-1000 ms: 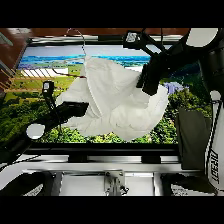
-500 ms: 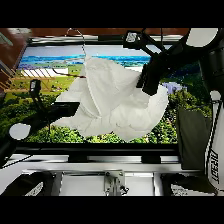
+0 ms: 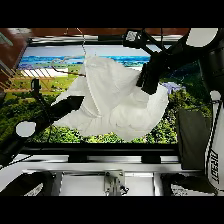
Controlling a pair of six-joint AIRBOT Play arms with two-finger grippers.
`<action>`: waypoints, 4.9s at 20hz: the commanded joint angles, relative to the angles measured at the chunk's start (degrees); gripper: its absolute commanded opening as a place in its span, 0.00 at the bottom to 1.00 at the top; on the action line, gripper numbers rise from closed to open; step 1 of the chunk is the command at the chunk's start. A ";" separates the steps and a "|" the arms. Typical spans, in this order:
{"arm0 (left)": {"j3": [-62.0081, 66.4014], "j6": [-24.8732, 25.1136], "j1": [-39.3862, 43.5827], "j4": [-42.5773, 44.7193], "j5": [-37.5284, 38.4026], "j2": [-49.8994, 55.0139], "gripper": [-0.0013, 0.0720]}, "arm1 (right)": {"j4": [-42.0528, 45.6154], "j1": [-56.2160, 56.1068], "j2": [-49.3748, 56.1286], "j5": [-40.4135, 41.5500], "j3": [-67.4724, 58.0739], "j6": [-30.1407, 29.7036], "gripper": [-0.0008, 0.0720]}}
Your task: Fold the shirts.
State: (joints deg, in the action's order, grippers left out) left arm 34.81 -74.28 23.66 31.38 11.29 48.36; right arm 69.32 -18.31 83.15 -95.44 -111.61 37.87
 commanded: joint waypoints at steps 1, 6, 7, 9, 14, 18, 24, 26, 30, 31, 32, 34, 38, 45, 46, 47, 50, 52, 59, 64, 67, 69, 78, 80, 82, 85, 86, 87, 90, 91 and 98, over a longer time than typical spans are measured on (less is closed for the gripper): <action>0.02 0.39 2.03 -4.81 -6.86 1.49 0.63 | 0.20 -0.02 0.00 0.11 0.02 -0.02 0.09; 0.24 1.36 2.69 -4.87 -7.58 6.88 0.53 | 0.20 0.00 0.00 0.00 0.02 0.00 0.09; 0.79 1.31 3.23 -4.87 -6.91 8.09 0.53 | 0.20 -0.02 0.00 0.00 0.02 0.00 0.09; 2.49 2.43 4.13 -4.81 -5.75 9.49 0.28 | 0.20 0.00 0.00 -0.04 0.02 0.02 0.09; 6.16 18.38 -3.08 -4.31 -6.58 3.58 0.07 | 0.17 0.00 -0.07 0.61 0.00 2.64 0.09; 6.95 18.12 -21.38 -4.35 2.10 -0.33 0.07 | -3.28 -0.02 -0.63 4.37 0.00 5.33 0.09; 8.07 17.53 -38.80 -4.44 14.34 -0.09 0.07 | -14.08 -0.02 -0.63 5.64 0.02 8.00 0.09; 8.85 15.91 -40.06 -4.44 14.75 -0.09 0.07 | -14.03 -0.02 -0.57 5.20 0.02 7.93 0.09; 10.64 15.93 -39.87 -4.46 14.69 -0.04 0.07 | -15.26 -0.02 -0.35 2.38 0.02 6.38 0.09; 11.15 15.93 -39.93 -4.46 14.69 0.04 0.07 | -15.47 -0.04 -0.22 1.16 0.02 6.19 0.09; 11.63 15.91 -39.95 -4.46 14.71 0.13 0.07 | -15.67 -0.04 -0.15 0.20 0.02 5.62 0.09; 12.66 15.93 -39.93 -4.46 14.69 0.24 0.07 | -18.08 -0.02 -0.15 -0.55 0.02 2.64 0.09; 14.03 15.89 -39.58 -4.50 13.68 0.35 0.07 | -20.87 -2.91 -0.09 -3.13 0.02 -0.63 0.09; 16.68 15.96 -39.71 -4.42 13.35 -0.33 0.07 | -9.79 -4.24 -0.04 -3.65 0.02 2.60 0.09; 16.68 15.96 -39.71 -4.42 13.35 -0.48 0.07 | -9.77 -3.89 -0.04 -3.74 0.02 2.60 0.09; 16.68 15.96 -39.71 -4.42 13.35 -0.68 0.07 | -9.18 -3.89 -0.04 -3.72 0.02 2.62 0.09; 16.68 16.00 -39.71 -4.37 13.46 -1.60 0.07 | -7.13 -3.89 -0.04 -3.13 0.02 2.82 0.08; 16.68 16.81 -39.89 -4.17 14.56 -2.45 0.07 | -4.98 -3.89 -0.04 -2.47 0.02 3.61 0.08; 16.65 16.65 -43.06 0.13 22.34 -2.89 0.07 | -8.02 -3.89 -0.04 -0.48 0.02 3.69 0.08; 16.65 16.55 -43.04 0.13 21.81 -2.23 0.07 | -13.44 -3.89 -0.04 -0.13 0.02 3.67 0.08; 16.65 16.55 -43.04 0.13 21.77 -2.19 0.07 | -13.16 -3.89 -0.04 -0.17 0.02 3.65 0.08; 16.70 16.55 -43.04 0.11 21.70 -2.23 0.07 | -11.65 -3.89 -0.04 -0.63 0.02 3.56 0.08; 17.44 16.59 -42.97 -7.89 17.31 -2.38 0.07 | -8.74 -3.89 0.02 -1.86 0.02 3.19 0.08; 18.27 16.59 -42.97 -7.91 17.57 -2.40 0.07 | -7.61 -3.89 0.02 -1.86 0.02 3.23 0.08; 19.74 16.61 -42.93 -7.91 18.51 -2.51 0.07 | -5.86 -3.89 0.02 -1.53 0.02 3.74 0.08; 21.88 16.79 -42.91 -7.91 20.28 -3.56 0.07 | -4.57 -3.89 0.02 -0.74 0.20 4.98 0.08; 22.88 16.70 -42.88 -8.68 21.79 -3.91 0.07 | -4.83 -3.98 0.15 -0.39 0.55 5.18 0.08; 23.87 16.81 -42.29 -10.60 23.12 -4.09 0.07 | -4.87 -4.52 0.55 -0.44 0.55 5.90 0.08; 28.94 16.98 -36.50 -12.41 23.19 -4.04 0.07 | -4.46 -8.61 2.23 -0.02 0.57 9.77 0.08; 30.93 18.14 -34.12 -12.41 22.38 -4.02 0.07 | -3.72 -9.86 2.78 0.63 0.55 11.67 0.08; 41.77 21.07 -23.02 -9.86 32.17 -4.00 0.07 | -5.16 -5.38 3.04 6.14 -3.43 28.46 0.08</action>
State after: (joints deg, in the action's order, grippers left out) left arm 73.69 -53.21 -2.61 19.75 36.71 44.34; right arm 66.61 -25.74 86.04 -91.74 -112.79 58.52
